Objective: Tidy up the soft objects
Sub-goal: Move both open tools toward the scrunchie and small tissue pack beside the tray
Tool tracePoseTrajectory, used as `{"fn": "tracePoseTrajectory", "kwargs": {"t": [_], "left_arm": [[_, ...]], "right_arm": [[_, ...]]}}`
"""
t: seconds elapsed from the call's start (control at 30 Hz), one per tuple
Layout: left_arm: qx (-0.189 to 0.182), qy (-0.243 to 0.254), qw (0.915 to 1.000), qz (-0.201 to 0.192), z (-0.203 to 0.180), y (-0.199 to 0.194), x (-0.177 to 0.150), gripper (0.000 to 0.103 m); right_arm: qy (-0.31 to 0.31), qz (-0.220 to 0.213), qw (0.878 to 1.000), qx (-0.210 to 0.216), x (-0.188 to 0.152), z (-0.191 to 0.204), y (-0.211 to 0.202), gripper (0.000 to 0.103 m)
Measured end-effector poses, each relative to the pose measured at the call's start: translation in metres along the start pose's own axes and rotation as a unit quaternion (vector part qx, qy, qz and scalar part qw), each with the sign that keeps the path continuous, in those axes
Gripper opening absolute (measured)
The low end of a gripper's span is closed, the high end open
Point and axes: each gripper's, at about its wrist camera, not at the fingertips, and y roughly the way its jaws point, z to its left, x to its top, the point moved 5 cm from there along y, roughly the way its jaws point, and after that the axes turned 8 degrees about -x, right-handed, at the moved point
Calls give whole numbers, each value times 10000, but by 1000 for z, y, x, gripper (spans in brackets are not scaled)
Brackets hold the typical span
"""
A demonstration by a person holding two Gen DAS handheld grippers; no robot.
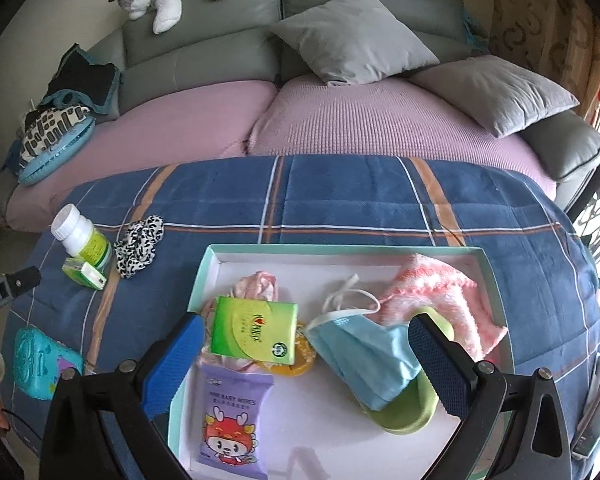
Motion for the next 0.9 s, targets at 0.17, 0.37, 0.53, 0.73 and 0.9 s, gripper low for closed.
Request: {"fn": "tracePoseTrajectory", "kwargs": {"t": [0.17, 0.37, 0.53, 0.73, 0.9], "left_arm": [[-182, -175, 9996, -86, 12, -7, 3, 88], [-286, -378, 9989, -21, 24, -2, 5, 88], [-616, -665, 9956, 228, 37, 9, 11, 88], [-807, -100, 9947, 630, 36, 15, 34, 88], [-830, 452, 9901, 1039, 31, 33, 52, 88]], "right_arm": [[-71, -109, 9999, 37, 2, 8, -3, 103], [-112, -87, 9995, 297, 7, 25, 0, 103], [-123, 11, 9959, 899, 18, 46, 5, 103], [-196, 244, 9905, 1336, 45, 78, 15, 103], [-264, 615, 9821, 1758, 64, 109, 31, 103]]}}
